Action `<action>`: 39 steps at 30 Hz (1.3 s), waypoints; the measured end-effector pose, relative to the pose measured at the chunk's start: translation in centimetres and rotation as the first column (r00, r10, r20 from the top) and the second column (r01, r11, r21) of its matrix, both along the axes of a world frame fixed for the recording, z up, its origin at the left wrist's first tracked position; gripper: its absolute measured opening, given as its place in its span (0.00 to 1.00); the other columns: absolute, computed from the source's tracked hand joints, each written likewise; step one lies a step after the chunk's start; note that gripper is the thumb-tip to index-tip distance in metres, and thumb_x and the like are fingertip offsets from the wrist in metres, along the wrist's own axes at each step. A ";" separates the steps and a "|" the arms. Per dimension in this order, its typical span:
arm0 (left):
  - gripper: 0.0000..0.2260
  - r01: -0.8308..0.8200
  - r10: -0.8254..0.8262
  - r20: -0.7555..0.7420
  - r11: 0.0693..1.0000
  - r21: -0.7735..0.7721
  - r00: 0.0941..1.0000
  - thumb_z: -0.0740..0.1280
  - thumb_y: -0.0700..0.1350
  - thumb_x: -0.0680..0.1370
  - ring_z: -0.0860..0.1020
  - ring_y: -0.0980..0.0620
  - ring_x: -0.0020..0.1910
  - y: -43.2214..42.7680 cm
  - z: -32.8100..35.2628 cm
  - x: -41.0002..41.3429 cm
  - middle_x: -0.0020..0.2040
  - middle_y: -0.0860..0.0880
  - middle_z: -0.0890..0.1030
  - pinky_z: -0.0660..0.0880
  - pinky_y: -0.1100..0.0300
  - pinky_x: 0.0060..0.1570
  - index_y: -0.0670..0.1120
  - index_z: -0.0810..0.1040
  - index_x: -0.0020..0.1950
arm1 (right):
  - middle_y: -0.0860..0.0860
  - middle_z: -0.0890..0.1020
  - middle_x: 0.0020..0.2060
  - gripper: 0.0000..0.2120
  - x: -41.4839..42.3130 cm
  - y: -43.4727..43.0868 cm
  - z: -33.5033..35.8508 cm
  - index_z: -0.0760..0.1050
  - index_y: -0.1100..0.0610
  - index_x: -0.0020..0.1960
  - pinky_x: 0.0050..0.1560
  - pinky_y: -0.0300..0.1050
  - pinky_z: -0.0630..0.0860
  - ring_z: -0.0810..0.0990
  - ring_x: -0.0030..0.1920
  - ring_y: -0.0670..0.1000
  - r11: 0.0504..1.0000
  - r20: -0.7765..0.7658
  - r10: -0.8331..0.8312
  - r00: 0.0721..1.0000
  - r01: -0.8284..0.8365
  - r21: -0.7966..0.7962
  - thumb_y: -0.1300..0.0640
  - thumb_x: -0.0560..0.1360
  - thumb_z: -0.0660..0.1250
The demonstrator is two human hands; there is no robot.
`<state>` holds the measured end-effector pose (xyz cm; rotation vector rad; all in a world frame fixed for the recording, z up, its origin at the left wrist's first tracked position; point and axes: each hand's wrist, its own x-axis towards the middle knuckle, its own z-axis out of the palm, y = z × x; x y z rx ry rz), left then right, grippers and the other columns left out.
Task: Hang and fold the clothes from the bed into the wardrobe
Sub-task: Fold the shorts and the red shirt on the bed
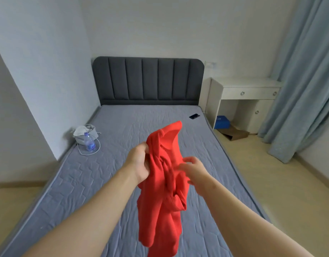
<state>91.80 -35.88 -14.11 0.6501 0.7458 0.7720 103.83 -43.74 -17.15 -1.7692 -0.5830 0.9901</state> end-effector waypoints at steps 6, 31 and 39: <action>0.11 0.194 -0.212 0.078 0.961 0.195 0.974 0.64 0.48 0.73 0.81 0.54 0.32 -0.6 1.8 -0.9 0.34 0.47 0.83 0.79 0.63 0.36 0.44 0.83 0.39 | 0.56 0.67 0.68 0.37 -0.7 -0.3 -3.3 0.52 0.55 0.75 0.56 0.46 0.69 0.69 0.65 0.55 0.978 -0.001 0.036 0.999 -0.036 -0.206 0.59 0.72 0.68; 0.13 0.102 0.179 -0.542 0.888 0.449 0.821 0.73 0.47 0.71 0.80 0.54 0.41 0.3 -1.2 -6.0 0.45 0.48 0.78 0.75 0.63 0.41 0.48 0.70 0.48 | 0.65 0.78 0.38 0.11 -0.7 1.9 -1.1 0.78 0.69 0.46 0.42 0.47 0.70 0.74 0.39 0.54 0.998 0.076 -0.044 0.996 0.048 -0.050 0.61 0.70 0.69; 0.04 0.218 0.223 -0.586 0.780 0.587 0.779 0.64 0.43 0.78 0.78 0.52 0.44 1.2 -1.8 -6.2 0.46 0.48 0.81 0.74 0.60 0.45 0.49 0.78 0.51 | 0.50 0.70 0.26 0.13 -0.4 0.8 0.6 0.71 0.59 0.33 0.29 0.40 0.63 0.68 0.28 0.48 0.978 0.544 0.199 0.815 -0.127 -0.167 0.53 0.73 0.65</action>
